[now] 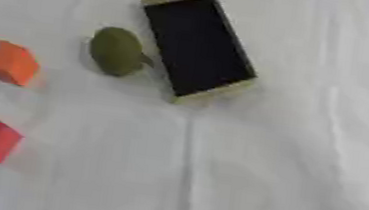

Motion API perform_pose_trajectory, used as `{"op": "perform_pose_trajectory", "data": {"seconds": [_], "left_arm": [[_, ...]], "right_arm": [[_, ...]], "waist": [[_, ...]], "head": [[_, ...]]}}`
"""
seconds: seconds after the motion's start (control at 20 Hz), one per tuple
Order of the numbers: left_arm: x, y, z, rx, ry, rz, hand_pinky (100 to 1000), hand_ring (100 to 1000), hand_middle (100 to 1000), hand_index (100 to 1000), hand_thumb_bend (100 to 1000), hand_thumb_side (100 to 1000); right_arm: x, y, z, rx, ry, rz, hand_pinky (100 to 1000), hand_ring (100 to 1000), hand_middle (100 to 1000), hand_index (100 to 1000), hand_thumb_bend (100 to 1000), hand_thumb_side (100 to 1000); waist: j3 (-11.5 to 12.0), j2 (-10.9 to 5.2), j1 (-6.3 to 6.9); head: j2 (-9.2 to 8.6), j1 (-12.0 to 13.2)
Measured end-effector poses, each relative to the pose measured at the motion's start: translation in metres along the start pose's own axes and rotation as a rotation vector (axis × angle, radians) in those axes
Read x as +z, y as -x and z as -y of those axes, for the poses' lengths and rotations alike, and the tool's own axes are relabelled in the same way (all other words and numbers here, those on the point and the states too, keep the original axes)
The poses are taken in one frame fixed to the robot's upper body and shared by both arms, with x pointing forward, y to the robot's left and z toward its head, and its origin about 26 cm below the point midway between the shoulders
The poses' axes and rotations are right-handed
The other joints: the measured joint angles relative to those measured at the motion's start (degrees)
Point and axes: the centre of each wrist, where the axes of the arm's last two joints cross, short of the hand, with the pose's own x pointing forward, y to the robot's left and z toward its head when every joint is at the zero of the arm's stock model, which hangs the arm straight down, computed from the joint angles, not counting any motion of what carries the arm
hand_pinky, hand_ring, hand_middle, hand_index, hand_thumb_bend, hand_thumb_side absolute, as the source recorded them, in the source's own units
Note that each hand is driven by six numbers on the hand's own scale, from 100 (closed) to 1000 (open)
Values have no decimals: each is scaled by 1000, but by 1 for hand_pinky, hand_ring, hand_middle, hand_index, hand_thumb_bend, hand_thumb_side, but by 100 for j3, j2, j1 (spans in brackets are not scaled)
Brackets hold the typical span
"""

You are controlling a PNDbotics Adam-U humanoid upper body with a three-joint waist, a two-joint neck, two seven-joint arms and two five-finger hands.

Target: Pick up objects on the table and place them in the box.

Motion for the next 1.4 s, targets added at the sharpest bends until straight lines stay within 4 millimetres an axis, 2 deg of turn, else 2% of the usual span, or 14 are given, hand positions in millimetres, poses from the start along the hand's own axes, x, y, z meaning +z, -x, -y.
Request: {"op": "perform_pose_trajectory", "data": {"seconds": [0.4,0.7,0.9,1.2,1.4], "left_arm": [[5,2,-2,-42,23,6,837,795,791,905,599,568],[9,5,-12,-169,125,15,858,815,803,907,584,514],[8,8,-23,-313,301,44,877,831,809,921,560,523],[4,9,-40,-503,632,40,903,851,816,931,598,484],[-4,7,-46,-553,801,50,924,869,827,933,619,431]], "right_arm": [[1,0,1,2,3,-2,854,833,844,899,100,684],[2,1,1,4,2,-4,854,832,844,899,100,683],[4,2,1,12,-3,-11,854,831,842,899,100,692],[5,2,3,28,-6,-16,855,830,841,899,100,697],[5,2,3,34,-10,-18,855,827,839,899,100,696]], "waist": [[-11,-15,0],[15,-58,-2],[54,-106,2],[146,-147,43],[166,-150,50]], "head": [[-46,-153],[-35,-198],[8,-271],[45,-504],[75,-566]]}}
